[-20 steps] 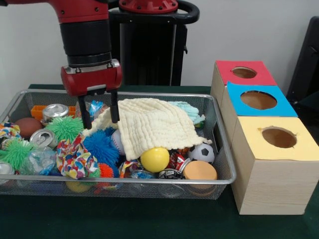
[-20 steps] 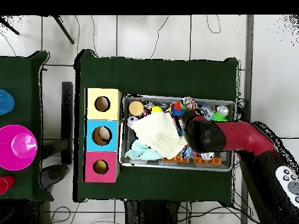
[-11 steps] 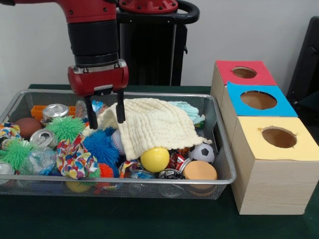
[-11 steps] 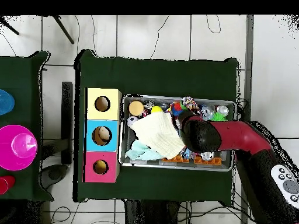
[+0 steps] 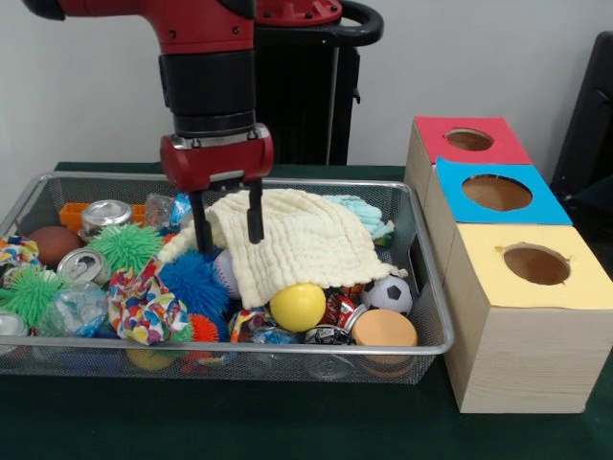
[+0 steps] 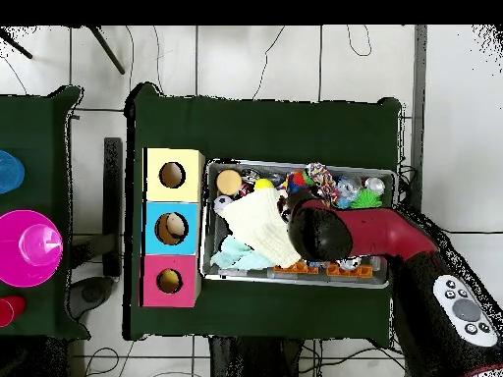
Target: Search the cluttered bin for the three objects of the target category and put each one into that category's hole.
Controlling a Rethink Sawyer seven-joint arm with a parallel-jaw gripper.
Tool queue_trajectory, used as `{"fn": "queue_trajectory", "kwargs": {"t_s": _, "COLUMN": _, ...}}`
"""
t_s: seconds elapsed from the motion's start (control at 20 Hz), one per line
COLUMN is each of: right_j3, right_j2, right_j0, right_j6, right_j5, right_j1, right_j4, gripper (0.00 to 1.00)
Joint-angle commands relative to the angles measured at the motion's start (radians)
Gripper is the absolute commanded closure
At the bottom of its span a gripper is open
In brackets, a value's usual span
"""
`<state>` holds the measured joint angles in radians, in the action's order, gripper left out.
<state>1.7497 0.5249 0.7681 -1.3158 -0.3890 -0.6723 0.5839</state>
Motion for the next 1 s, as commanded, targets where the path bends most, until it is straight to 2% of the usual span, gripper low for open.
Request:
{"fn": "queue_trajectory", "kwargs": {"t_s": 0.05, "right_j3": 0.052, "right_j2": -0.085, "right_j0": -0.06, "right_j6": -0.241, "right_j5": 0.051, "right_j1": 0.042, "right_j4": -0.043, "gripper": 0.0}}
{"fn": "queue_trajectory", "kwargs": {"t_s": 0.65, "right_j3": 0.058, "right_j2": -0.177, "right_j0": -0.176, "right_j6": -0.289, "right_j5": 0.14, "right_j1": 0.079, "right_j4": -0.113, "gripper": 0.0}}
{"fn": "queue_trajectory", "kwargs": {"t_s": 1.0, "right_j3": 0.059, "right_j2": -0.206, "right_j0": -0.175, "right_j6": -0.257, "right_j5": 0.227, "right_j1": 0.138, "right_j4": -0.13, "gripper": 0.0}}
